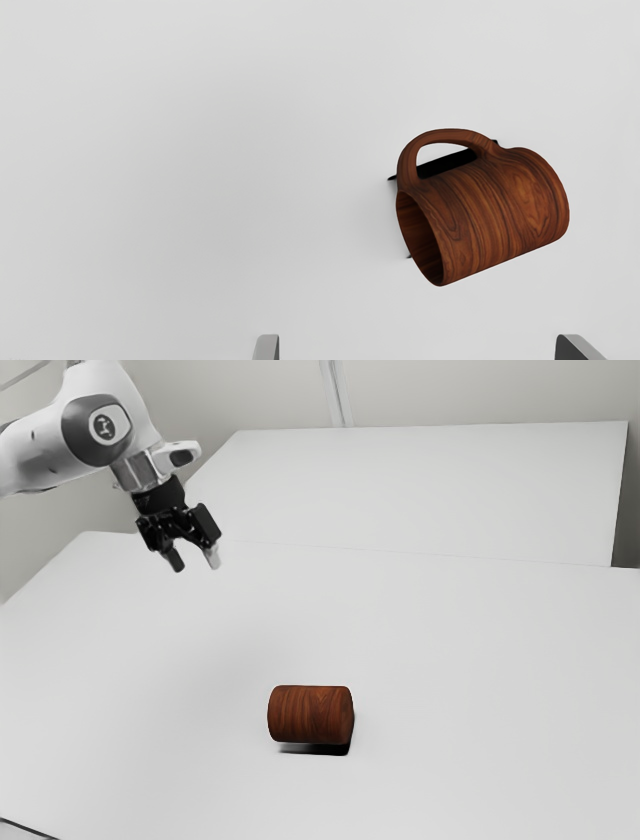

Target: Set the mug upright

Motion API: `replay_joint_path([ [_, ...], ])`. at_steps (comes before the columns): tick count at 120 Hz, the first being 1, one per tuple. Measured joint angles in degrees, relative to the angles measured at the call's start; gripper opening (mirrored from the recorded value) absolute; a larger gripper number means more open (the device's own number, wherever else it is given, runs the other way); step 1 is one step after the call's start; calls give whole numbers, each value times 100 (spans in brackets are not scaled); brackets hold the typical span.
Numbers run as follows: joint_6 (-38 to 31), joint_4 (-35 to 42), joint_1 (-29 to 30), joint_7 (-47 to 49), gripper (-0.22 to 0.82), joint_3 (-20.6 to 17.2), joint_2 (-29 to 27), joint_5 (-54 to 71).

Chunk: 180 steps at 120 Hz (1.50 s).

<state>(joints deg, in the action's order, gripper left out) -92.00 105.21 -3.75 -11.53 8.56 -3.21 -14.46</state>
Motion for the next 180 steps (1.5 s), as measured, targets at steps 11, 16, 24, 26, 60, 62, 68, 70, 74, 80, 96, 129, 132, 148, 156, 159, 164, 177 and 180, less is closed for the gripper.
replay_joint_path([
  [11, -11, 772, 205, -7, 60, 47, -350, -536],
  [16, -73, 1143, 305, -39, 60, 107, -514, -767],
  [24, -257, 1688, 399, -192, 60, 219, -619, -1243],
  [26, -311, 1801, 412, -240, 60, 235, -629, -1368],
  [60, -1125, 3040, 453, -1334, 60, 278, -443, -3269],
  [62, -1154, 3097, 453, -1413, 60, 278, -422, -3384],
  [68, -1262, 3282, 452, -1645, 60, 277, -385, -3725],
  [70, -1303, 3339, 450, -1719, 60, 275, -378, -3828],
  [74, -1382, 3440, 447, -1861, 60, 272, -353, -4014],
  [80, -1478, 3578, 446, -2072, 60, 270, -290, -4290],
  [96, -1532, 3812, 448, -2618, 60, 261, -11, -5032],
  [129, -1241, 3948, 428, -3538, 60, 228, 397, -5908],
  [132, -1205, 3954, 423, -3603, 60, 227, 412, -5935],
  [148, -1030, 3964, 439, -3907, 60, 168, 426, -6056],
  [156, -974, 3965, 482, -4036, 60, 85, 435, -6132],
  [159, -957, 3965, 476, -4081, 60, 72, 445, -6153],
  [164, -932, 3965, 452, -4152, 60, 60, 458, -6179],
  [177, -866, 3965, 373, -4313, 41, 39, 520, -6244],
  [180, -853, 3965, 384, -4347, 35, 5, 544, -6271],
])
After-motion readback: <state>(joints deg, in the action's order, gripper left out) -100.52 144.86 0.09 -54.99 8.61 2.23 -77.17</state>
